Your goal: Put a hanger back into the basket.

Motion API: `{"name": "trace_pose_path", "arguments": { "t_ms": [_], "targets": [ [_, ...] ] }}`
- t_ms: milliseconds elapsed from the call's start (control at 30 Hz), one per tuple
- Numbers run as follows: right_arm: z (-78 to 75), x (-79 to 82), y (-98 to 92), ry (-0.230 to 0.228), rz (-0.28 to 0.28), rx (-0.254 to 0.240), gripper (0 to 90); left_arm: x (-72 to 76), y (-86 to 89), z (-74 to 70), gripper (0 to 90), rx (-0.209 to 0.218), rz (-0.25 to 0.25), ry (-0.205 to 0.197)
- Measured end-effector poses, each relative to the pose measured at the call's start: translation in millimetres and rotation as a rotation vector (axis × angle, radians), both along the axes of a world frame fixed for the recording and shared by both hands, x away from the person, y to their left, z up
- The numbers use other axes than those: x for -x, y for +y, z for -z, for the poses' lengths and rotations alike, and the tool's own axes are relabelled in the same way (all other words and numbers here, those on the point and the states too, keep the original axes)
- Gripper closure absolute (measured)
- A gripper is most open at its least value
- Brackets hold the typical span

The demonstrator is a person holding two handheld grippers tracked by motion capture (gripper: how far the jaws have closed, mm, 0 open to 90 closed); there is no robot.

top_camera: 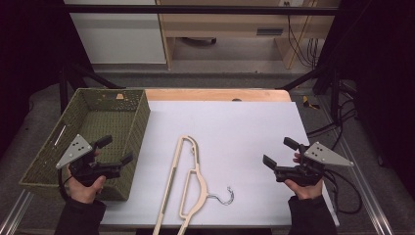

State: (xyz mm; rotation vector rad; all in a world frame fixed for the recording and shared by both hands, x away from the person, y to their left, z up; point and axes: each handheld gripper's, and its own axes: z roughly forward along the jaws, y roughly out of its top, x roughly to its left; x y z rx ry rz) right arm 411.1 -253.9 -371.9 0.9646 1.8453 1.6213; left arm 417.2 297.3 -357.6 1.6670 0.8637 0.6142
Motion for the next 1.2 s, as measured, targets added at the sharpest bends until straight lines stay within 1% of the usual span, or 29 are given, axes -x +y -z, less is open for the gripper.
{"name": "trace_pose_path", "arguments": {
  "t_ms": [67, 133, 167, 233, 267, 300, 367, 400, 433, 467, 567, 633, 667, 700, 733, 767, 800, 833, 1000, 1067, 1100, 1133, 1200],
  "targets": [
    [0.0, -0.1, 1.0, 0.002, -0.001, 0.007, 6.6, -1.1, 0.2, 2.1, 5.3, -0.01, 0.006, 0.012],
    [0.4, -0.3, 3.2, 0.008, -0.001, 0.022, 7.6, -1.6, 0.0, 2.7, 5.3, -0.021, 0.005, 0.016],
    [0.4, -0.3, 3.2, 0.008, -0.001, 0.022, 7.6, -1.6, 0.0, 2.7, 5.3, -0.021, 0.005, 0.016],
    [0.9, -0.7, 6.9, 0.014, 0.0, 0.048, 8.2, -2.0, 0.2, 2.7, 5.2, -0.022, 0.008, 0.019],
    [1.0, -1.0, 12.1, 0.022, -0.008, 0.068, 8.6, -2.3, 0.0, 2.2, 5.2, -0.026, 0.005, 0.022],
    [1.2, -1.1, 14.9, 0.021, -0.012, 0.079, 8.8, -2.3, 0.0, 2.2, 5.3, -0.026, 0.005, 0.022],
    [1.0, 0.0, 21.2, 0.031, -0.024, 0.098, 9.0, -1.7, -0.6, 1.8, 5.2, -0.022, 0.003, 0.02],
    [1.0, 0.0, 21.2, 0.031, -0.024, 0.098, 9.0, -1.7, -0.6, 1.8, 5.3, -0.022, 0.003, 0.02],
    [1.4, -0.1, 24.5, 0.03, -0.033, 0.103, 9.3, -1.8, -1.0, 2.2, 5.3, -0.028, 0.004, 0.021],
    [2.7, 0.1, 31.9, 0.044, -0.055, 0.109, 9.7, -2.1, -1.7, 2.7, 5.3, -0.029, 0.003, 0.022],
    [4.9, 0.0, 40.0, 0.053, -0.071, 0.124, 11.1, -3.5, -3.0, 3.9, 5.2, -0.037, 0.005, 0.03],
    [7.6, -0.2, 48.8, 0.067, -0.102, 0.143, 12.5, -3.7, -3.3, 4.5, 5.2, -0.041, 0.003, 0.032],
    [11.0, -0.7, 57.3, 0.081, -0.131, 0.162, 13.6, -3.7, -3.3, 4.4, 5.2, -0.041, 0.003, 0.032],
    [11.0, -0.7, 57.3, 0.081, -0.131, 0.162, 13.6, -3.6, -3.4, 4.4, 5.2, -0.04, 0.002, 0.031],
    [15.1, -1.3, 65.3, 0.105, -0.163, 0.169, 15.4, -3.7, -3.5, 4.2, 5.2, -0.04, 0.004, 0.032],
    [17.4, -1.8, 69.2, 0.114, -0.182, 0.18, 16.0, -3.6, -3.6, 4.1, 5.2, -0.04, 0.005, 0.032],
    [20.0, -2.1, 73.2, 0.118, -0.194, 0.19, 17.0, -3.3, -4.5, 4.2, 5.2, -0.04, 0.006, 0.03],
    [20.0, -2.1, 73.2, 0.118, -0.194, 0.19, 17.0, -3.3, -4.5, 4.2, 5.2, -0.04, 0.006, 0.03],
    [35.0, -4.4, 91.2, 0.166, -0.264, 0.237, 22.8, -4.1, -6.4, 5.0, 5.2, -0.052, 0.009, 0.034],
    [41.3, -4.9, 97.6, 0.187, -0.288, 0.263, 24.1, -4.2, -7.0, 5.2, 5.2, -0.054, 0.012, 0.034],
    [47.5, -5.1, 103.4, 0.202, -0.309, 0.274, 25.3, -4.2, -7.4, 5.1, 5.2, -0.055, 0.011, 0.034],
    [47.5, -5.1, 103.4, 0.202, -0.309, 0.274, 25.3, -4.1, -7.8, 5.1, 5.2, -0.054, 0.012, 0.034],
    [53.7, -5.3, 109.0, 0.221, -0.332, 0.285, 26.3, -3.9, -8.8, 5.1, 5.2, -0.055, 0.013, 0.034]
  ]
}}
